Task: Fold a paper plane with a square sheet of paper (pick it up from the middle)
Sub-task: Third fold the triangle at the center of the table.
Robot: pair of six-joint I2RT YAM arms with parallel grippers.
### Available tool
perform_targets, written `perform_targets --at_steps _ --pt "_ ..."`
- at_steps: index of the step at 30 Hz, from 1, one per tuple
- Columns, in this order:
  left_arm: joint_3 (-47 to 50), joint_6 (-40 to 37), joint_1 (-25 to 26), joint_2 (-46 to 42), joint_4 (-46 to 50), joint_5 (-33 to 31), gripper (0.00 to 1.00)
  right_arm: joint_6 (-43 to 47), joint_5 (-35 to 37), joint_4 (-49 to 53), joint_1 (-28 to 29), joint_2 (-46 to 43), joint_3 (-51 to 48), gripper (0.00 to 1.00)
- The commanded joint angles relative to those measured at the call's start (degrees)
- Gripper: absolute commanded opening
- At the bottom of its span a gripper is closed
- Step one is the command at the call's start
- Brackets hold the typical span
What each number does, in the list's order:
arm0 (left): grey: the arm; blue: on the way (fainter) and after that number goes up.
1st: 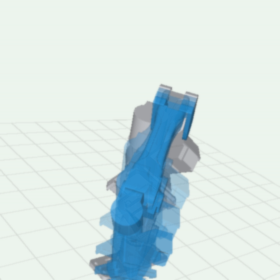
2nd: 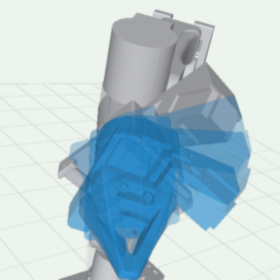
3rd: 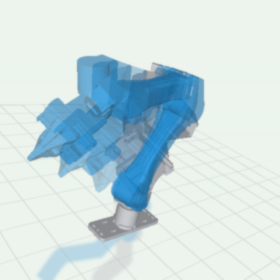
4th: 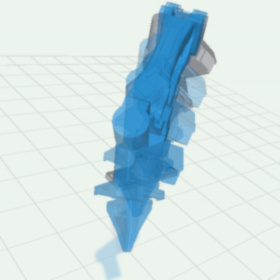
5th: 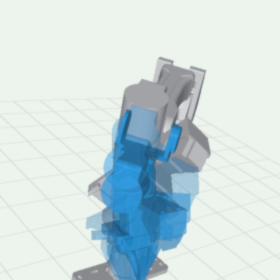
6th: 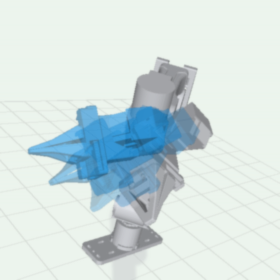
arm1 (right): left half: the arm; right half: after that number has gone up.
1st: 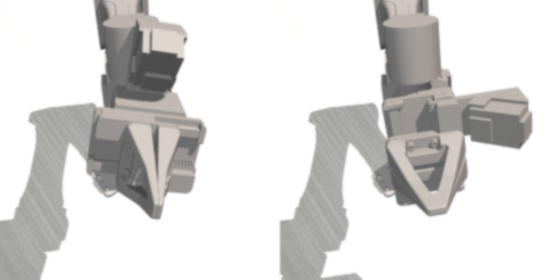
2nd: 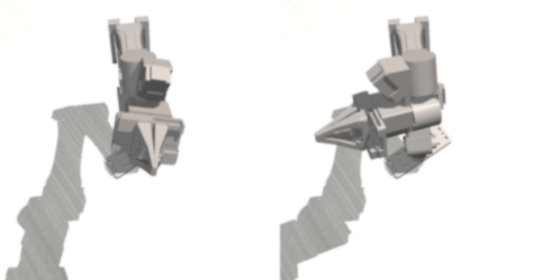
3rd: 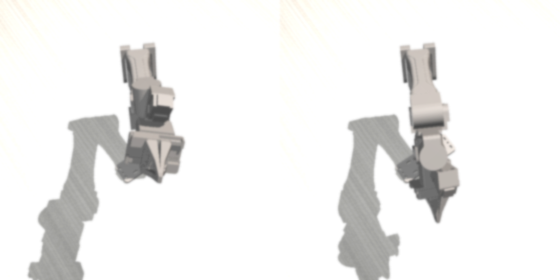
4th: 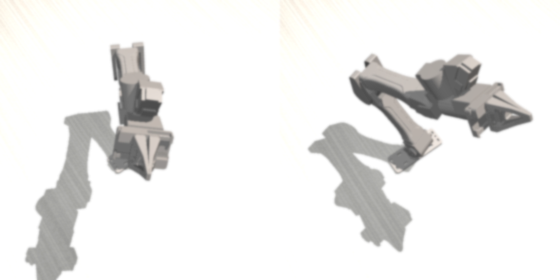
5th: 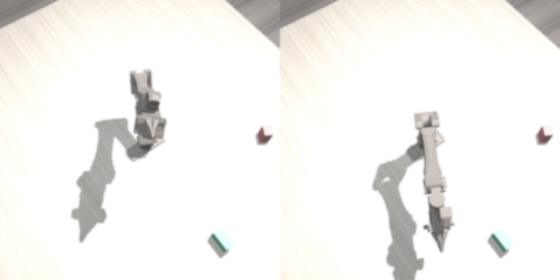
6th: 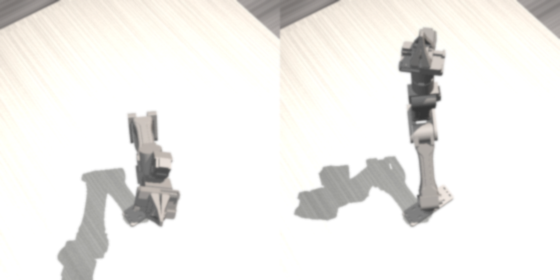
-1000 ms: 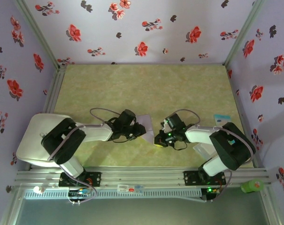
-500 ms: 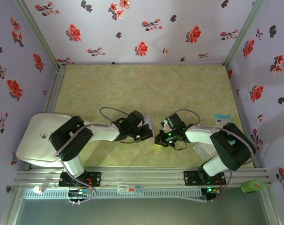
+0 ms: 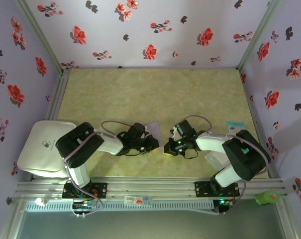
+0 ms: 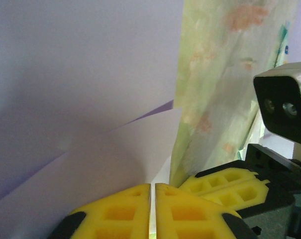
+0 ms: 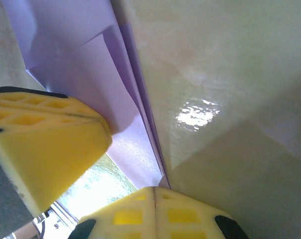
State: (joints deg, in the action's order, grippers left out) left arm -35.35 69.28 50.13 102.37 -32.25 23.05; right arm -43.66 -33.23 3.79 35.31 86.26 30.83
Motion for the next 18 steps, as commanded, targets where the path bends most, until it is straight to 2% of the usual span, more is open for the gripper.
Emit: perform_targets --at_steps 1,7,14,18 --pt "3.05 -1.51 -3.22 0.64 0.98 -3.85 0.13 2.15 7.06 7.83 -0.07 2.11 -0.86 0.03" --pt "2.75 -1.98 -5.91 -0.77 6.37 -3.80 0.13 2.40 7.23 7.96 -0.07 2.99 -0.51 0.03" --pt "-2.12 -6.65 -9.12 -2.52 22.18 -4.37 0.13 2.53 7.46 8.43 -0.09 1.90 -0.52 0.03" --pt "-3.58 -8.62 -10.46 -3.17 26.37 -4.61 0.13 2.00 6.80 7.62 -0.07 1.65 -0.68 0.03"
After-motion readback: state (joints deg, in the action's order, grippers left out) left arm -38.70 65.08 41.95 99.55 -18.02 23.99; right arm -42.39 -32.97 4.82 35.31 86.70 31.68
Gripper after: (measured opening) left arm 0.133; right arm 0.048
